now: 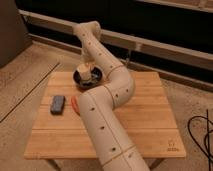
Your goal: Place the ceramic cup in the ceramic bowl
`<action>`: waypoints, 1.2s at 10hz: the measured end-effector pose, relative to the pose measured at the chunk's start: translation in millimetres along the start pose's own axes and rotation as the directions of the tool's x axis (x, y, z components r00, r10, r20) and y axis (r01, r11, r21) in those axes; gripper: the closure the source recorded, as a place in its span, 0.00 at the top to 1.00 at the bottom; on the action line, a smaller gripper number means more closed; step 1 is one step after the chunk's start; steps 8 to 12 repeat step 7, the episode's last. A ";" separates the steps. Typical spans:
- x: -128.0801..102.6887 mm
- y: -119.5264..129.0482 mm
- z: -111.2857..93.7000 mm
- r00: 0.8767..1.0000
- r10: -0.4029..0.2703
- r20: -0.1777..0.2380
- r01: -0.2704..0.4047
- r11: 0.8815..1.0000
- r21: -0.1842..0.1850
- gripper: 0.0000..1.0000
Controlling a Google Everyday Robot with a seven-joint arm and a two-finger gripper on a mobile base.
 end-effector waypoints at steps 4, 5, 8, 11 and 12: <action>-0.7 -1.0 1.3 1.000 -0.003 0.002 0.003 1.000 0.004 0.64; -2.3 -0.5 -0.8 1.000 -0.007 0.009 0.007 1.000 0.007 0.64; -4.2 1.2 -3.5 1.000 -0.011 0.016 0.011 1.000 0.009 0.64; -4.2 1.2 -3.5 1.000 -0.011 0.016 0.011 1.000 0.009 0.64; -4.2 1.2 -3.5 1.000 -0.011 0.016 0.011 1.000 0.009 0.64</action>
